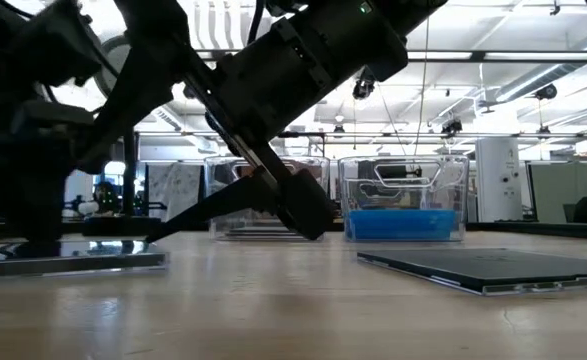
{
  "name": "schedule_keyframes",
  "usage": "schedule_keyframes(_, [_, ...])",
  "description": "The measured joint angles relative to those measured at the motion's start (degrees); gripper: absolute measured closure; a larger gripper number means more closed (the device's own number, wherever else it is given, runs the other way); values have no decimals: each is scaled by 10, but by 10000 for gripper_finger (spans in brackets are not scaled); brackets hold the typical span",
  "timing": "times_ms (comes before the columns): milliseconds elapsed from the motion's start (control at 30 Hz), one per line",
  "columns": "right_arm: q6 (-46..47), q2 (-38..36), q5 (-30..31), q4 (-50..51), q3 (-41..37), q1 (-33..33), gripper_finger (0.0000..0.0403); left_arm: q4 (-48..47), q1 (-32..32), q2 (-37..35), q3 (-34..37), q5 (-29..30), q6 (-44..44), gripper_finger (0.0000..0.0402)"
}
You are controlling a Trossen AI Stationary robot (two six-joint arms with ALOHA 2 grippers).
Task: Pick & place jewel cases by type
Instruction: Put the black CD case into the left transparent bin
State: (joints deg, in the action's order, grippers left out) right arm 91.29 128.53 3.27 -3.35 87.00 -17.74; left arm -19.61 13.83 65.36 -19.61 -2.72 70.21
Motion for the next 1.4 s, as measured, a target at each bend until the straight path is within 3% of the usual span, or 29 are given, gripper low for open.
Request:
schedule_keyframes(100, [2, 0, -20, 2, 0, -5, 113, -18, 26, -3, 1, 3, 26, 298])
schedule_keyframes(300, [25, 8, -3, 0, 0, -9, 113, -6, 87, -4, 1, 20, 100, 298])
schedule_keyframes(567, [67, 33, 24, -12, 2, -4, 113, 80, 137, -3, -3, 48, 183, 298])
schedule_keyframes(800, [56, 30, 19, -5, 1, -4, 113, 144, 139, -2, 0, 47, 181, 298])
schedule_keyframes(1067, [44, 19, 5, 27, 0, -19, 113, 75, 141, -22, -17, 71, 170, 298])
schedule_keyframes(1267, [45, 20, 8, 28, 0, -18, 113, 154, 141, -37, -18, 74, 134, 298])
schedule_keyframes(1400, [46, 20, 8, 28, 0, -17, 113, 51, 141, -36, -18, 87, 147, 298])
